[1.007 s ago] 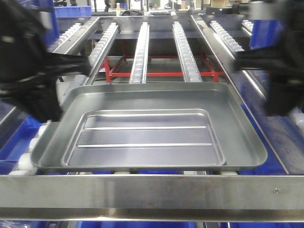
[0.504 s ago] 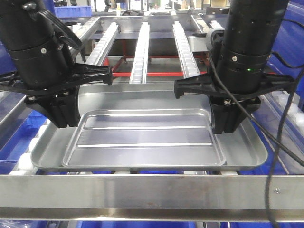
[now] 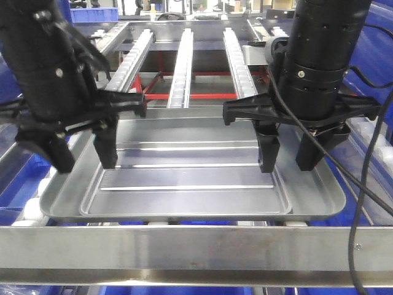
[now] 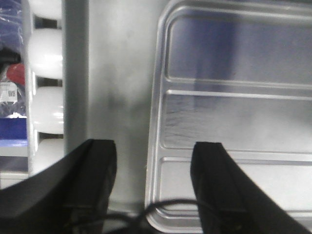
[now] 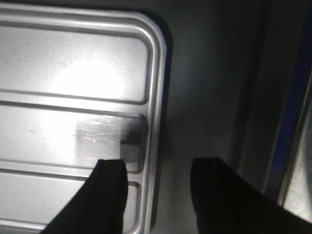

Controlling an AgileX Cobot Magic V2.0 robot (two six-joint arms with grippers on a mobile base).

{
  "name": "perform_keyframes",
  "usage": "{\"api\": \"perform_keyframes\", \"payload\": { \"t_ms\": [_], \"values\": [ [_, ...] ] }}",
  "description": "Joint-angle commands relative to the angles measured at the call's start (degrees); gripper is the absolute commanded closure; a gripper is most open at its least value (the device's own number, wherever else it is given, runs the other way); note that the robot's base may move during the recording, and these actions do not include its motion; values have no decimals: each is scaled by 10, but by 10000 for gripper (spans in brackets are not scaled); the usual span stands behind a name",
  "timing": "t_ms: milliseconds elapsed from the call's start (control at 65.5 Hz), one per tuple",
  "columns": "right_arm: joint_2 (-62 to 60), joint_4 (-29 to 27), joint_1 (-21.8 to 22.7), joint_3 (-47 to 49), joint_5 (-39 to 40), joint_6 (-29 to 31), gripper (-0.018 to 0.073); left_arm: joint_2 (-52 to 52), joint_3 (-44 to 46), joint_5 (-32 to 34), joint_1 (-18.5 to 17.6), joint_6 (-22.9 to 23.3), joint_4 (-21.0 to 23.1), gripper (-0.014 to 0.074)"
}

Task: Grab silver tray and place in blue box
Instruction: 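Lower both open grippers onto the tray's side rims, then close both grippers on the opposite side rims of the tray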

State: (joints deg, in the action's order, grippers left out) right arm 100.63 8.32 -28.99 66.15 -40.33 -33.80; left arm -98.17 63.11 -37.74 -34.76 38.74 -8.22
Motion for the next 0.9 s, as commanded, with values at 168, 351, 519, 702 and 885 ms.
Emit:
{"api": "perform_keyframes", "payload": {
  "t_ms": [168,351,519,702,885],
  "values": [
    [-19,5,0,16,29,-1,134,3,17,39,-2,5,-9,349],
    [-12,5,0,16,33,-1,134,0,17,42,0,5,-9,349],
    [-11,5,0,16,42,-1,134,-11,17,40,0,5,-9,349],
    [-9,5,1,16,44,-1,134,-20,17,40,0,5,-4,349],
    [-4,5,2,16,44,-1,134,-20,17,43,0,5,-4,349]
  ]
}}
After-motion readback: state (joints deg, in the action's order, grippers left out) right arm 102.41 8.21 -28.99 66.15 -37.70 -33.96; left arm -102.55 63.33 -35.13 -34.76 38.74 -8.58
